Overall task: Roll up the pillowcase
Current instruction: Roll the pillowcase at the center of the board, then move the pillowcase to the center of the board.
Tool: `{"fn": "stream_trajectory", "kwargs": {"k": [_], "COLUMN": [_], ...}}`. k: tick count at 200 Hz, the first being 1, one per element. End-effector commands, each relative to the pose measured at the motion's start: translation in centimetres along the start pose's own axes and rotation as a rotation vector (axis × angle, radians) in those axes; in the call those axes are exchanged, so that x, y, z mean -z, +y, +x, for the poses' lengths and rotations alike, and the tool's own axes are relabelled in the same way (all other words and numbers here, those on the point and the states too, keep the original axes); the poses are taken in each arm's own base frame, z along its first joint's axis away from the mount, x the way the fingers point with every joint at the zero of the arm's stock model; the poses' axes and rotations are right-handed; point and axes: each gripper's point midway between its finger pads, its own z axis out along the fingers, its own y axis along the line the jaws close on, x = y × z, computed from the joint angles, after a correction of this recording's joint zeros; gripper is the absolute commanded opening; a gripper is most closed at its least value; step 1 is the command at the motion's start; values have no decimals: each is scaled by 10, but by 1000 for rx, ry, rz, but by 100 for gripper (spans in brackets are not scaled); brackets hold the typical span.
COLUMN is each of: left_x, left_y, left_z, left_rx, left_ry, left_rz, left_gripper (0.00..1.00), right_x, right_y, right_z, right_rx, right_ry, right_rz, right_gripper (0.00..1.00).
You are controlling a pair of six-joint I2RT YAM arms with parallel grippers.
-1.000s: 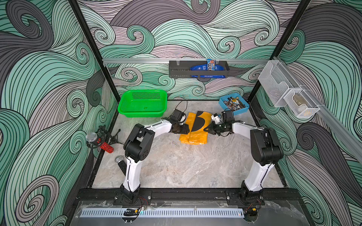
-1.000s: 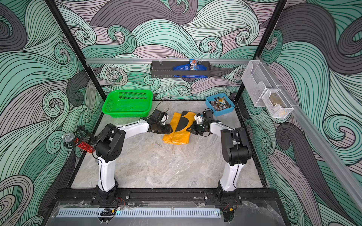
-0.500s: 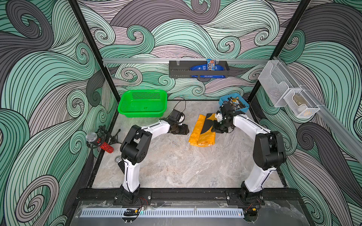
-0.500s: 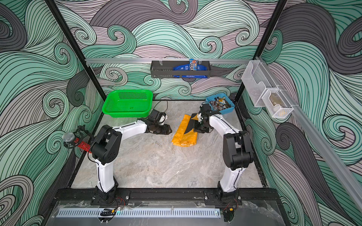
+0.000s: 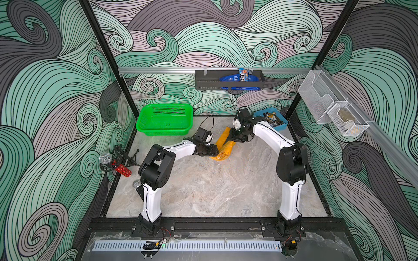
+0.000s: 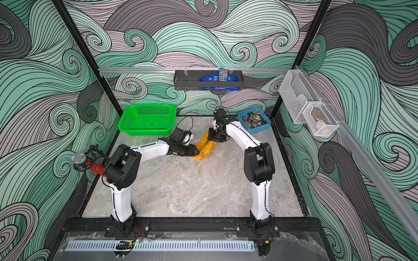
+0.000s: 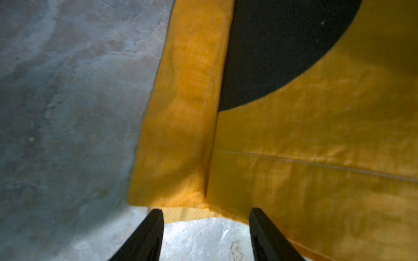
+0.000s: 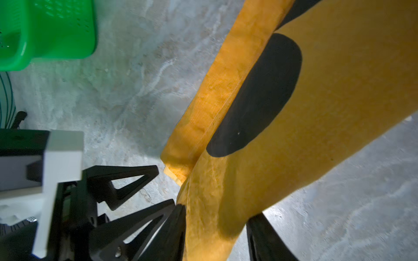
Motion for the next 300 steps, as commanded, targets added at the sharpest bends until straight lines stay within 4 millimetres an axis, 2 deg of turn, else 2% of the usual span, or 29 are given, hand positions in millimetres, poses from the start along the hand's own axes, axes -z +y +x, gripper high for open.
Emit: {"fn": "stream_trajectory", "kwargs": {"k": [1, 23, 40, 61, 75, 109, 138, 162, 180, 205, 229, 256, 300], "left_x": [11, 14, 19, 28, 32, 44, 70, 78, 67, 42, 19, -6, -30], "left_y": [1, 6, 13, 13, 16, 20, 15, 8, 6, 8, 12, 22, 26], "left_z": [-6, -2, -9, -25, -28, -21, -26, -50, -69, -96, -106, -98, -69], "left_rx": [23, 35, 46, 35, 38, 28, 4, -22, -29, -45, -55, -52, -70], "left_ry": [-19, -17, -35, -60, -65, -39, -70, -161, -196, -220, -204, -160, -68], "left_rz": [29, 34, 35, 32, 22, -1, -38, -34, -33, -55, -83, -102, -120], "left_gripper": [63, 63, 63, 63, 63, 62, 62, 63, 63, 62, 61, 61, 60], "right_x": [-8, -17, -23, -35, -46, -61, -49, -30, -24, -29, -30, -41, -90], "right_y": [26, 46, 52, 54, 59, 72, 84, 70, 51, 25, 22, 21, 5], "right_z": [-11, -35, -49, -52, -53, -62, -82, -96, -103, -113, -137, -160, -171], "right_rx": [5, 42, 43, 39, 50, 76, 98, 119, 118, 116, 135, 143, 160], "right_ry": [1, -42, -66, -62, -51, -64, -123, -179, -197, -208, -278, -354, -386], "right_rz": [-58, -85, -99, -104, -121, -169, -229, -191, -159, -145, -195, -237, -234], "right_gripper": [48, 49, 49, 49, 49, 49, 51, 54, 56, 57, 57, 55, 54]}}
